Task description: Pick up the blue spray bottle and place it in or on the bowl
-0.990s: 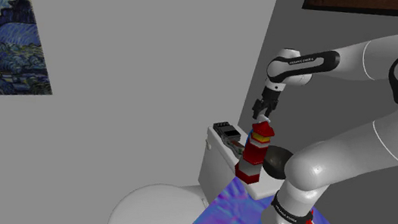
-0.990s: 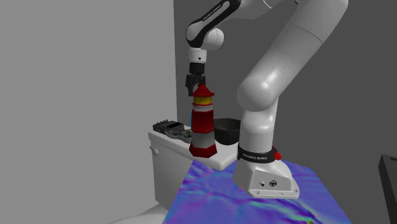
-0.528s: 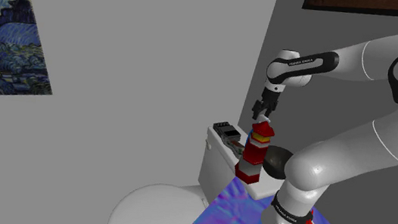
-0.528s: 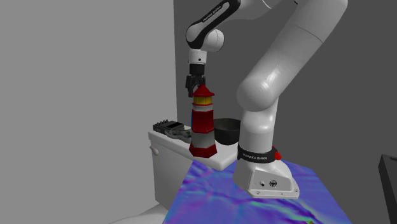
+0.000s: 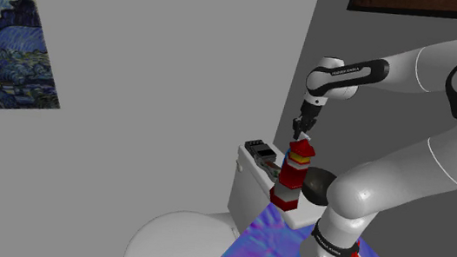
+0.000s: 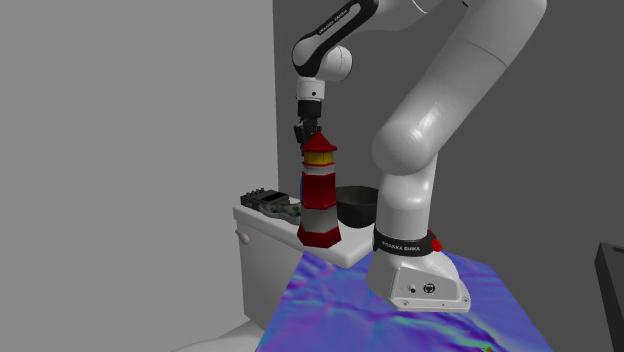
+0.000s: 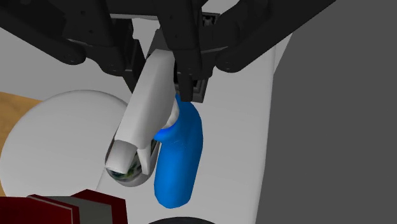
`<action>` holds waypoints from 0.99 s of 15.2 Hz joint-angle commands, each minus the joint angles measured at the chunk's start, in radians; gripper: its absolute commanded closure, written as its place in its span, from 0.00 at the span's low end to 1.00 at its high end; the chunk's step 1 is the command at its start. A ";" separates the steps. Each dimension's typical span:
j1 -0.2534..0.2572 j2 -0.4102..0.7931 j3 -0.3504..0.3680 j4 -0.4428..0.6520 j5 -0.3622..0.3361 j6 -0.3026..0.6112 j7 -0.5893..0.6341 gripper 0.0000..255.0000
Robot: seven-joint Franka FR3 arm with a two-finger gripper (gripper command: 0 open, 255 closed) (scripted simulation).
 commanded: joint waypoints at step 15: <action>0.003 -0.048 0.039 0.127 0.016 -0.175 0.011 1.00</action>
